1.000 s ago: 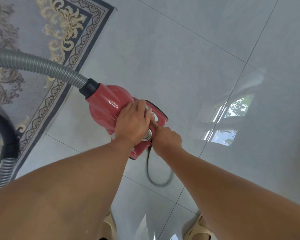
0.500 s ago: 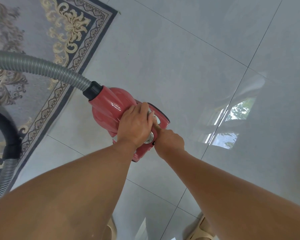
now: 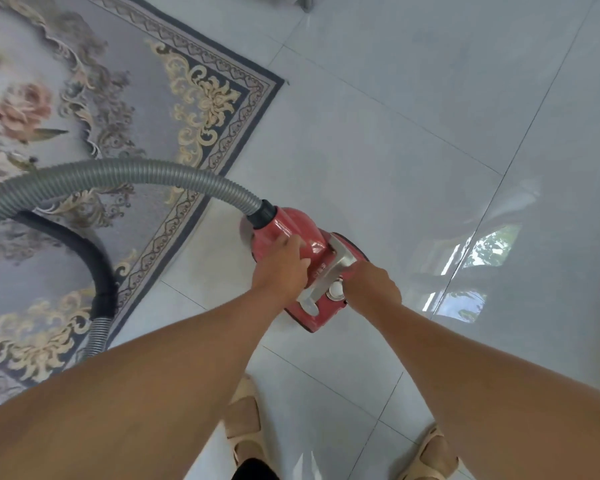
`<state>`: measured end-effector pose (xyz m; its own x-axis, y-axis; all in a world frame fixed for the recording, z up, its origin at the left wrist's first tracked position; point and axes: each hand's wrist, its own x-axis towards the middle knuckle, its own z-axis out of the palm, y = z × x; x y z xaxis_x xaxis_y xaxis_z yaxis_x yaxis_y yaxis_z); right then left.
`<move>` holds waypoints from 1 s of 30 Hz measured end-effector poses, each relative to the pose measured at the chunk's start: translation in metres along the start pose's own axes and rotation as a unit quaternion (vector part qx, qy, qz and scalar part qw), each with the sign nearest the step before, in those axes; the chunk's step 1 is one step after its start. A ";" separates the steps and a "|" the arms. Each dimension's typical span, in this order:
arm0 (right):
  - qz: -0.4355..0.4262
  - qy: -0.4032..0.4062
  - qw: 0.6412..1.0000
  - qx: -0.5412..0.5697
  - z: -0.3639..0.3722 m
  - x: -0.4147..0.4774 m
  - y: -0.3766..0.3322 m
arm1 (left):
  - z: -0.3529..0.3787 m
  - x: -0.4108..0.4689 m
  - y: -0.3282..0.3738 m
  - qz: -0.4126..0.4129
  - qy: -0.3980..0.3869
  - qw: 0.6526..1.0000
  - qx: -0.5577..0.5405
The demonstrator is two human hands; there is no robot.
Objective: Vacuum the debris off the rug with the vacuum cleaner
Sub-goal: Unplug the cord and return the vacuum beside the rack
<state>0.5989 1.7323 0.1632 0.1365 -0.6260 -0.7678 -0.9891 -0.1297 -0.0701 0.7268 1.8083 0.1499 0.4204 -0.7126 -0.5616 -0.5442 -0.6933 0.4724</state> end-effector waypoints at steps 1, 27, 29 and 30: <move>0.007 -0.003 1.000 0.013 0.000 -0.007 -0.015 | -0.020 -0.006 -0.012 0.006 0.020 0.999 0.026; 0.158 -0.044 0.919 0.359 0.020 0.033 -0.059 | -0.127 0.064 -0.036 -0.093 0.003 0.908 0.409; 0.137 -0.036 0.918 0.370 0.010 0.036 -0.053 | -0.124 0.066 -0.031 -0.110 -0.023 0.899 0.424; 0.121 -0.031 0.922 0.367 -0.001 0.044 -0.046 | -0.123 0.071 -0.023 -0.117 -0.025 0.896 0.428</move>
<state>0.6501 1.7097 0.1333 -0.0743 -0.5201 -0.8509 -0.7641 0.5779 -0.2866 0.8584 1.7602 0.1825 0.5742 -0.5372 -0.6179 -0.8117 -0.4720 -0.3440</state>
